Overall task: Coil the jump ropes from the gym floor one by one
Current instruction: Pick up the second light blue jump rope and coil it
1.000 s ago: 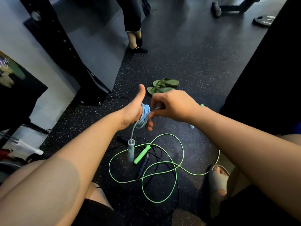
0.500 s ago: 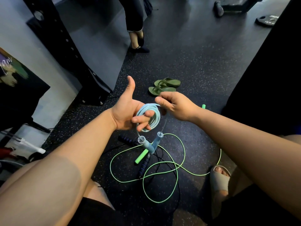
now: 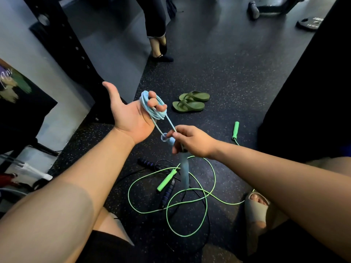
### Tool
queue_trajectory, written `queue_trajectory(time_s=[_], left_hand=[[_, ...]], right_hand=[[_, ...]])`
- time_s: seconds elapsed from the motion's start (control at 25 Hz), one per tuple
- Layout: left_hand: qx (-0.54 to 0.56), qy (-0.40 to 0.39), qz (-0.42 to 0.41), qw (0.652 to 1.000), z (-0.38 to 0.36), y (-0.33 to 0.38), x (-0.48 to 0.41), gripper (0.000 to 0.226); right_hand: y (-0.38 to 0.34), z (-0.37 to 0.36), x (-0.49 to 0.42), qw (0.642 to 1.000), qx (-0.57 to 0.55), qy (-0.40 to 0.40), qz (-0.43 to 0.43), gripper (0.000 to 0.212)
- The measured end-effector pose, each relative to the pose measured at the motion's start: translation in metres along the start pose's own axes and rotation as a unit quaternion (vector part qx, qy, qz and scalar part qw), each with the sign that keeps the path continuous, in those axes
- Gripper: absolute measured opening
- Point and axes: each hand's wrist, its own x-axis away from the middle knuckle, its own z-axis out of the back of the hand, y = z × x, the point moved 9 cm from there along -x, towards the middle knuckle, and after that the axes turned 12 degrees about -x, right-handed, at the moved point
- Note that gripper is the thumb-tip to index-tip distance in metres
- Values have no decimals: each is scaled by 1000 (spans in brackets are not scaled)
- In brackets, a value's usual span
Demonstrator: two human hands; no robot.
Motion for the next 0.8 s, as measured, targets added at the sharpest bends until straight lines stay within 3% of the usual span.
queue_trajectory(time_s=[0.28,0.56,0.68,0.8], left_hand=[[-52,45,22,997,2,-6,3,102],[-26,94,-24,995,13,14,8,96],[-30,72,-38,996,12,16,5,100],[-91,89,-37,991,15,9,-1,106]], right_hand=[[-2,-9,4,985,158,-65,-6,20],[-7,-24,8,988,120,-97,-4,25],[-20,-27,9,973,215,-74,44,19],[-35,-23,13,933,336,-46,123,19]])
